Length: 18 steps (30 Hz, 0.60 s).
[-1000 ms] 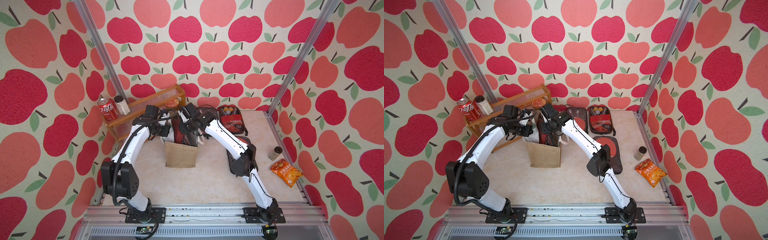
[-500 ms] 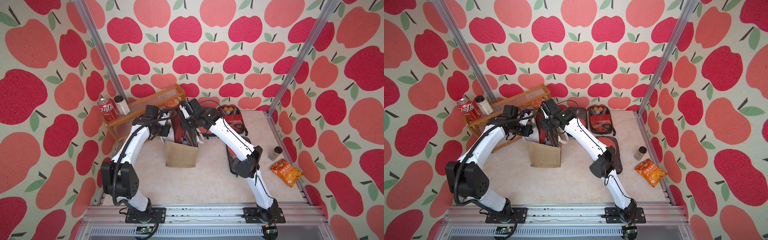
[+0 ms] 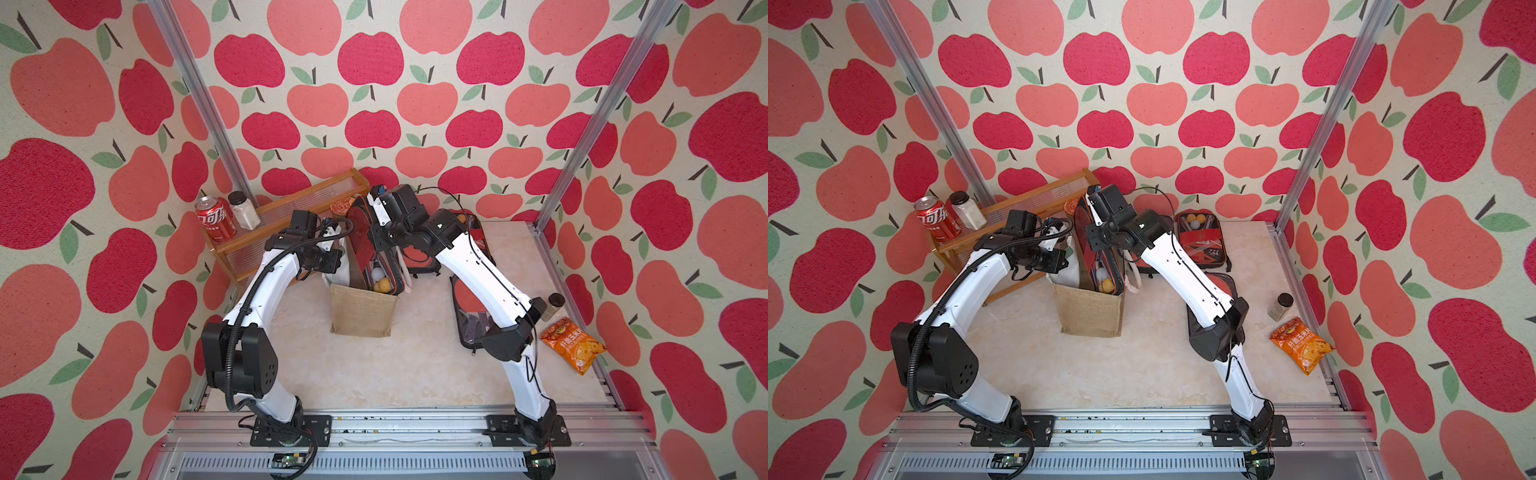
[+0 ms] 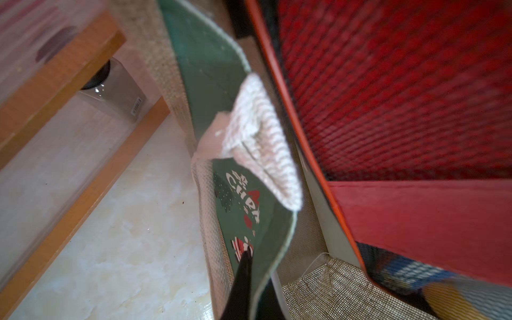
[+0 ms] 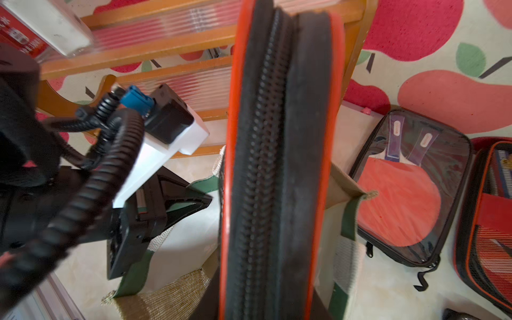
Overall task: Remove the ping pong set from the canvas bag
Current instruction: Pick up the ping pong set from the canvas bag, then place the ping pong set at the center of the board, then place the canvas bag at the center of the board.
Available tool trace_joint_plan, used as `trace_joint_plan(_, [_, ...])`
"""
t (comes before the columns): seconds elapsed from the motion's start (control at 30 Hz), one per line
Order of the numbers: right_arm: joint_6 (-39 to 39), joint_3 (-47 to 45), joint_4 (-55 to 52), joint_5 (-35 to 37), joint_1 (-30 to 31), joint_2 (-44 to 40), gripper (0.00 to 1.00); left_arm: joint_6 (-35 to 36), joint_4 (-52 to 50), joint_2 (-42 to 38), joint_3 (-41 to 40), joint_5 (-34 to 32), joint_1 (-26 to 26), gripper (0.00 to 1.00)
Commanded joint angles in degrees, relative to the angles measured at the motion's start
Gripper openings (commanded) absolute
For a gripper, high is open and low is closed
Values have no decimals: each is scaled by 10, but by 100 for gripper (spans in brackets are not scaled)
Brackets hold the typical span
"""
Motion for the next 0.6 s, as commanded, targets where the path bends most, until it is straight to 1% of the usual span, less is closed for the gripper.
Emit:
trace_joint_plan(0.0, [-35,25,15,39,-8,-56,0,20,-21,2,3,1,1,0])
trace_joint_plan(0.13, [-47,7,22,67,-16,-85,0,21,-24,2,6,22,2,0])
trace_joint_plan(0.33, [-55,-76,71,95,-36,-158,0,24,-34,10,11,77,10,0])
trace_joint_plan(0.57, [-68,-177,112,141,-59,-248,0,27,-41,17,20,93,10,0])
